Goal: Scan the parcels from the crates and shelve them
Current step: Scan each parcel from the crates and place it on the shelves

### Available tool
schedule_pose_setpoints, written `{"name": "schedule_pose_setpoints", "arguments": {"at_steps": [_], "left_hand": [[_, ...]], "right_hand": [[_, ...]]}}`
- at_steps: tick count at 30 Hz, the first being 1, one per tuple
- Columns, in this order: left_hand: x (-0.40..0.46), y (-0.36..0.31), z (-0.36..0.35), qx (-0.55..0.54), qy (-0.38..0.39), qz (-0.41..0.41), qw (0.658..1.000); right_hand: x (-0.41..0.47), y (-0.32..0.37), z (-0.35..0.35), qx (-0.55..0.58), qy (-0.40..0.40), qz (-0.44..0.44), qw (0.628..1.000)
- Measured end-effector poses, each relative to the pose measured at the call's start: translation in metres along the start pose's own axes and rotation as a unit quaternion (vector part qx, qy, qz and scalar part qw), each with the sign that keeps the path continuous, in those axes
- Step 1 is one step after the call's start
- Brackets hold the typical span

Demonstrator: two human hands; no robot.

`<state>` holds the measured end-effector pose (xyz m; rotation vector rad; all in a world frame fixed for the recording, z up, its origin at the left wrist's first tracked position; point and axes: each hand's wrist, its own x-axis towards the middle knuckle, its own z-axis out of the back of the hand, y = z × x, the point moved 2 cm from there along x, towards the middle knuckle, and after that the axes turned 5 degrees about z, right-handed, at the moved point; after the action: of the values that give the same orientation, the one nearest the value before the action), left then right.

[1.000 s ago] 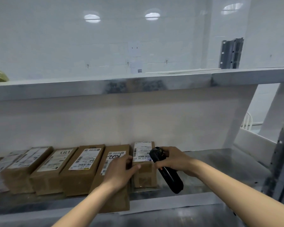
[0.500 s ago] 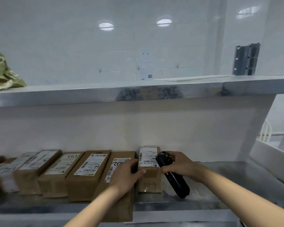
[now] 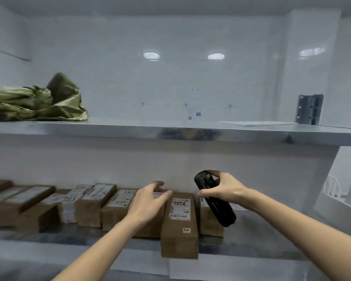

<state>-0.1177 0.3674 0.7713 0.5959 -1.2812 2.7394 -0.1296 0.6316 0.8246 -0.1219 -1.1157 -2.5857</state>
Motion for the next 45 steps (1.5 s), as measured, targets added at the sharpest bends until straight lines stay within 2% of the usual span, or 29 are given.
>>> {"name": "schedule_pose_setpoints", "arguments": {"at_steps": [5,12,18,23,28,33,39,45], "left_hand": [[-0.049,0.045,0.118,-0.005,-0.063,0.028,0.998],[-0.159,0.150,0.303,0.032,-0.183,0.118,0.975],[-0.306,0.254,0.471,0.090,-0.291,0.261,0.916],[-0.420,0.325,0.552,0.121,-0.357,0.357,0.855],[-0.489,0.401,0.595,0.122,-0.392,0.412,0.813],[-0.504,0.502,0.622,0.116,-0.390,0.451,0.794],[-0.473,0.643,0.632,0.085,-0.359,0.499,0.784],[-0.430,0.769,0.577,0.035,-0.318,0.514,0.796]], "right_hand": [[-0.008,0.115,-0.083,-0.034,0.027,0.049,0.998],[-0.026,0.277,-0.253,0.030,0.098,0.174,0.979],[-0.076,0.417,-0.421,0.102,0.243,0.272,0.926],[-0.111,0.488,-0.562,0.108,0.338,0.313,0.881],[-0.126,0.526,-0.693,0.083,0.401,0.338,0.847],[-0.102,0.542,-0.810,0.079,0.423,0.322,0.843],[-0.027,0.528,-0.938,0.046,0.400,0.282,0.871],[0.049,0.462,-1.021,0.017,0.357,0.212,0.910]]}}
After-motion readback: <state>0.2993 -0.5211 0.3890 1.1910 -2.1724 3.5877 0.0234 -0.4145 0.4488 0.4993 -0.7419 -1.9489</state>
